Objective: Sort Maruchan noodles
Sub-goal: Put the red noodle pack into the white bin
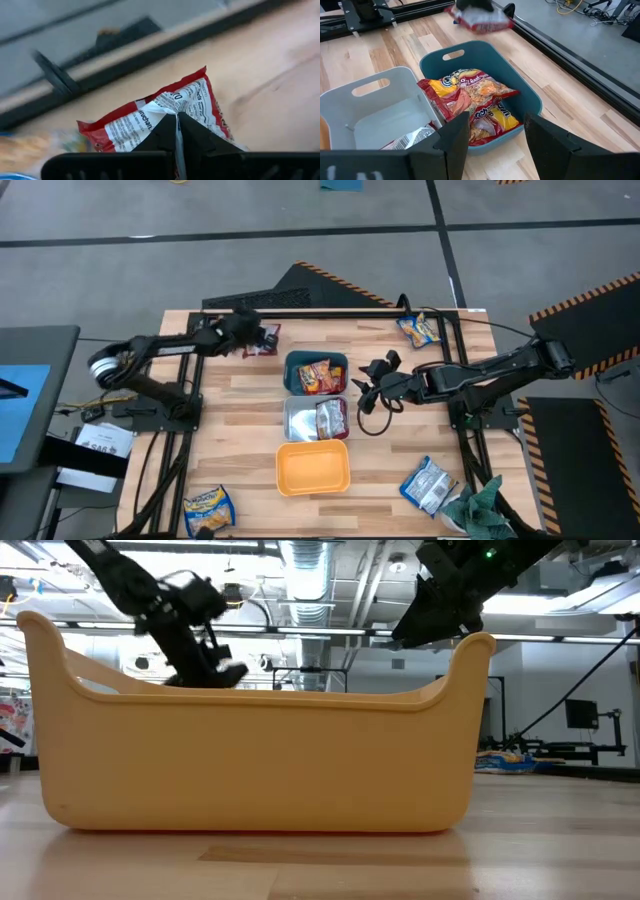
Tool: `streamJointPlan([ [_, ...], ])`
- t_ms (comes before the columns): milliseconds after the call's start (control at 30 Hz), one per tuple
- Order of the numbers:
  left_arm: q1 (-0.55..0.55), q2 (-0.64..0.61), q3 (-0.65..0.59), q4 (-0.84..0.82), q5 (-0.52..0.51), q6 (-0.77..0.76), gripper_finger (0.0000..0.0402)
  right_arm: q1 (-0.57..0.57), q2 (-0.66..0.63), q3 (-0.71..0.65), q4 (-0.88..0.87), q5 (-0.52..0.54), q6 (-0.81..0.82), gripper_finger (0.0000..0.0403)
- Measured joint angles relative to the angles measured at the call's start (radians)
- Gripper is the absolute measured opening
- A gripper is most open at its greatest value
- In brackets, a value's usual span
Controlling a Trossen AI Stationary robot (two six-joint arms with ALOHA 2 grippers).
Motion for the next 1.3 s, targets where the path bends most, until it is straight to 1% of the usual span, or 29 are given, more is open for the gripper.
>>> streamJointPlan([
  [133,-0.015,-0.133,0.000,-0.059,-0.007,0.026,0.0000,0.000,0.000,0.000,0.000,0.000,0.000,0.0210],
  [267,-0.079,-0.257,0.000,-0.078,-0.004,0.043,0.0000,0.000,0.000,0.000,0.000,0.000,0.000,0.0210],
  [400,-0.226,-0.345,0.001,-0.074,-0.003,0.071,0.0000,0.000,0.000,0.000,-0.001,0.000,0.000,0.0210],
  [533,-0.433,-0.367,0.001,-0.053,-0.051,0.078,0.0000,0.000,0.000,0.000,0.000,0.000,0.000,0.0210],
  [633,-0.606,-0.337,0.002,-0.004,-0.104,0.080,0.0000,0.000,0.000,0.000,0.000,0.000,0.000,0.0210],
  [733,-0.762,-0.278,0.002,0.073,-0.150,0.098,0.0000,0.000,0.000,0.000,0.003,0.000,0.001,0.0210],
  [800,-0.842,-0.232,0.002,0.143,-0.164,0.125,0.0000,0.000,0.000,0.000,0.003,0.000,0.001,0.0210],
  [867,-0.894,-0.177,0.002,0.217,-0.158,0.169,0.0000,0.000,0.000,0.000,0.003,0.000,0.002,0.0210],
  [967,-0.936,-0.092,0.003,0.305,-0.122,0.218,0.0000,0.000,0.000,0.000,0.004,0.000,0.003,0.0210],
  [1167,-0.932,0.072,0.003,0.479,0.061,0.352,0.0000,0.000,0.000,0.000,0.003,0.000,0.002,0.0210],
  [1233,-0.929,0.112,0.024,0.494,0.113,0.393,0.0000,0.000,0.000,0.000,0.000,0.000,0.002,0.0210],
  [1300,-0.929,0.139,0.051,0.480,0.121,0.412,0.0000,0.000,0.000,0.000,0.000,0.000,0.002,0.0210],
])
